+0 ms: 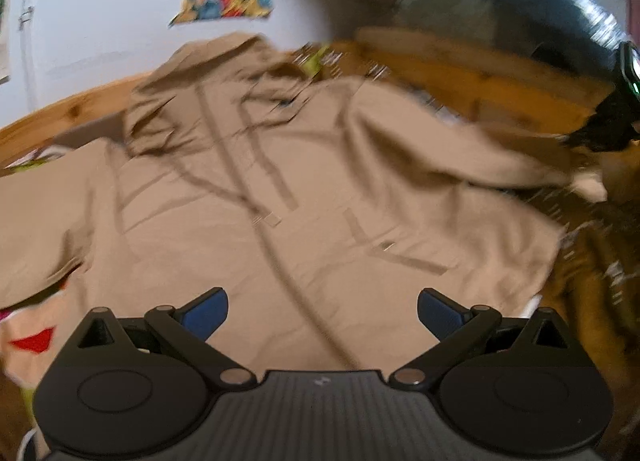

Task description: Fold large clothes

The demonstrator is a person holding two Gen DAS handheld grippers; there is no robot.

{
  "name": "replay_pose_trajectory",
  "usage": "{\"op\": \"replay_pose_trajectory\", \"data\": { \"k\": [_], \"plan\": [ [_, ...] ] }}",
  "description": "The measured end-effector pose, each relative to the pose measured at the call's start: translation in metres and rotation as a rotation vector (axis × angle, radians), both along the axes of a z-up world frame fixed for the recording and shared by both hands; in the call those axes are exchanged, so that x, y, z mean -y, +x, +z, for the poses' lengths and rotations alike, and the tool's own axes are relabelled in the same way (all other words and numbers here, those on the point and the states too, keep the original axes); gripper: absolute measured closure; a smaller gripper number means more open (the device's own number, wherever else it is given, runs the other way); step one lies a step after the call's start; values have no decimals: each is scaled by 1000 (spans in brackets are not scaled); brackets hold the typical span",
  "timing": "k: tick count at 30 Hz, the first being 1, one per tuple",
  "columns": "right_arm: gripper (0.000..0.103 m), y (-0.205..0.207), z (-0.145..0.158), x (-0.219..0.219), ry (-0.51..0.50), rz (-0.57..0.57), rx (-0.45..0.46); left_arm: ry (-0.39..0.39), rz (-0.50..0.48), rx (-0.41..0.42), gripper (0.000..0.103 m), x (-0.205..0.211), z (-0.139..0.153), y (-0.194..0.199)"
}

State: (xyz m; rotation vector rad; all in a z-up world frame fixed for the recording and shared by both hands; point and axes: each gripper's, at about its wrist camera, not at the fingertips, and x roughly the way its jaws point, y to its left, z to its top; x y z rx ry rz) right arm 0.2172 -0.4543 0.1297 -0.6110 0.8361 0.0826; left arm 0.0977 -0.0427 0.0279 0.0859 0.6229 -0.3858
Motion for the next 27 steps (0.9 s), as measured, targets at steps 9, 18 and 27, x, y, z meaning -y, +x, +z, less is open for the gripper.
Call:
{"op": "replay_pose_trajectory", "data": {
  "k": [9,18,27],
  "plan": [
    [103,-4,82,-85,551,238,-42,-255,-262,90,0,32,45,-4],
    [103,-21,72,-162,640,388,-93,-259,-241,110,0,48,49,15],
    [98,-30,72,-168,676,433,-17,-281,-127,-74,95,45,37,52]
  ]
}}
